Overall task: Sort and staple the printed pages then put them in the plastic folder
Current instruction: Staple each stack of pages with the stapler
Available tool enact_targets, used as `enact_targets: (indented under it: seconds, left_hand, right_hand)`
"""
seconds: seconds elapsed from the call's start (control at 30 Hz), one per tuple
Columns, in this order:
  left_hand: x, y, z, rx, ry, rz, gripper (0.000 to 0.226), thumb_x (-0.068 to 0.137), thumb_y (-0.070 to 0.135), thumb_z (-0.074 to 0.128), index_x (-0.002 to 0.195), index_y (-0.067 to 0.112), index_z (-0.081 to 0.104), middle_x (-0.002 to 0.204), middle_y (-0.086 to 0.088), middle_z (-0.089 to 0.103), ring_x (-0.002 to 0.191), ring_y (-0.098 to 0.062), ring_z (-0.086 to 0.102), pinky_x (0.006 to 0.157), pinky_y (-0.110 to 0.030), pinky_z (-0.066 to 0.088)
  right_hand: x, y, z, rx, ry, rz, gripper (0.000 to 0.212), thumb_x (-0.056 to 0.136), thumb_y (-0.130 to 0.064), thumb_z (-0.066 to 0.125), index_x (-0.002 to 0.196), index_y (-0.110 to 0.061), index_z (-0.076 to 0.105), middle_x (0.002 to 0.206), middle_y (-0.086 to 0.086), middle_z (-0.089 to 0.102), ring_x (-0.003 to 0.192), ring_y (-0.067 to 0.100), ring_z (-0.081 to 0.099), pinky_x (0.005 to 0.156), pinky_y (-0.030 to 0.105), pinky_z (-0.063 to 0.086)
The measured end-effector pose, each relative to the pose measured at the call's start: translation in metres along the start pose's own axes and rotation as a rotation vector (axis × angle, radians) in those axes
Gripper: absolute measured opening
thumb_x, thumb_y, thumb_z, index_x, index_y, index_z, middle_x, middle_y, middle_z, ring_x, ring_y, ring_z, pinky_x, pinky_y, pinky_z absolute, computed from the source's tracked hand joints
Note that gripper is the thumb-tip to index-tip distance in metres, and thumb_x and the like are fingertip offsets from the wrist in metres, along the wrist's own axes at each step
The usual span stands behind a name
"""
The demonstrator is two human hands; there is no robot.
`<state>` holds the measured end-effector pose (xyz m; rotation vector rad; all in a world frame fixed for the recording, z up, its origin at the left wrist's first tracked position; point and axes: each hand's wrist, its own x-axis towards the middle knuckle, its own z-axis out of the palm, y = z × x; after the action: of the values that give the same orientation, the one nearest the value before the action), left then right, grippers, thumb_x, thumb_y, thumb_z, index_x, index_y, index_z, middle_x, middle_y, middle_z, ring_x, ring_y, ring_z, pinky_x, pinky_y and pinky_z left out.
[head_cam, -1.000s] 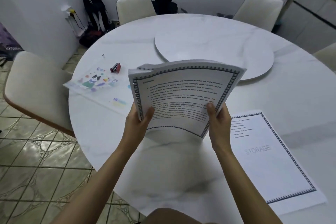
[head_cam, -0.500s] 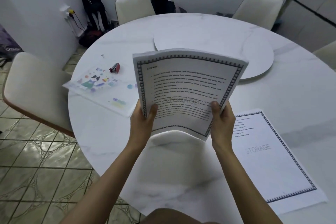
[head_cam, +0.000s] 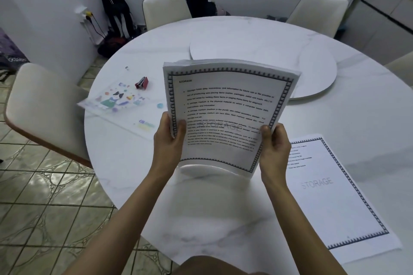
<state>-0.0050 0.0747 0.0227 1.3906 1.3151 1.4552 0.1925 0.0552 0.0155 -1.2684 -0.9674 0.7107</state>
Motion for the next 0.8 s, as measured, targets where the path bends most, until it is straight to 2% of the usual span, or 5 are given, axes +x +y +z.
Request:
enact_targets:
  seconds: [0.2,0.43,0.53,0.63,0.8]
  left_hand:
    - [-0.005,-0.018,-0.003,0.049,-0.042,-0.082,0.010,0.093,0.034,0.051,0.102,0.028,0.052,0.095,0.022,0.062,0.090,0.006,0.058,0.079,-0.021,0.047]
    - [-0.009,-0.025,-0.001,0.123,-0.068,-0.096,0.019,0.096,0.026,0.044,0.113,0.021,0.051,0.102,0.023,0.057,0.088,0.019,0.053,0.072,-0.001,0.041]
    - [-0.010,-0.029,-0.002,0.150,-0.069,-0.110,0.022,0.097,0.026,0.043,0.116,0.019,0.052,0.103,0.018,0.059,0.094,0.010,0.054,0.077,-0.008,0.042]
    - [-0.014,-0.036,-0.003,0.181,-0.092,-0.150,0.027,0.097,0.027,0.043,0.120,0.016,0.054,0.110,0.008,0.060,0.100,-0.008,0.055,0.080,-0.015,0.042]
    - [-0.021,-0.032,-0.006,0.185,-0.135,-0.184,0.023,0.097,0.020,0.045,0.117,0.014,0.054,0.107,0.004,0.062,0.099,-0.013,0.057,0.083,-0.025,0.046]
  right_hand:
    - [-0.004,0.008,-0.003,0.026,-0.055,0.042,0.023,0.095,-0.026,0.049,0.077,-0.012,0.047,0.072,-0.009,0.051,0.067,0.000,0.046,0.064,0.013,0.042]
    - [-0.004,0.015,-0.004,0.026,-0.086,0.048,0.020,0.095,-0.029,0.047,0.085,-0.012,0.052,0.085,0.000,0.057,0.082,0.013,0.051,0.078,0.035,0.046]
    - [-0.006,0.020,-0.004,0.015,-0.109,0.047,0.013,0.096,-0.026,0.048,0.086,-0.025,0.057,0.084,-0.012,0.062,0.083,0.009,0.056,0.081,0.033,0.048]
    - [-0.007,0.024,-0.005,-0.006,-0.119,0.073,0.013,0.095,-0.027,0.048,0.086,-0.026,0.056,0.084,-0.013,0.063,0.084,0.008,0.056,0.084,0.034,0.048]
    - [-0.007,0.019,-0.011,-0.086,-0.131,0.080,0.013,0.096,-0.027,0.048,0.085,-0.026,0.055,0.096,0.020,0.062,0.084,0.017,0.054,0.082,0.043,0.049]
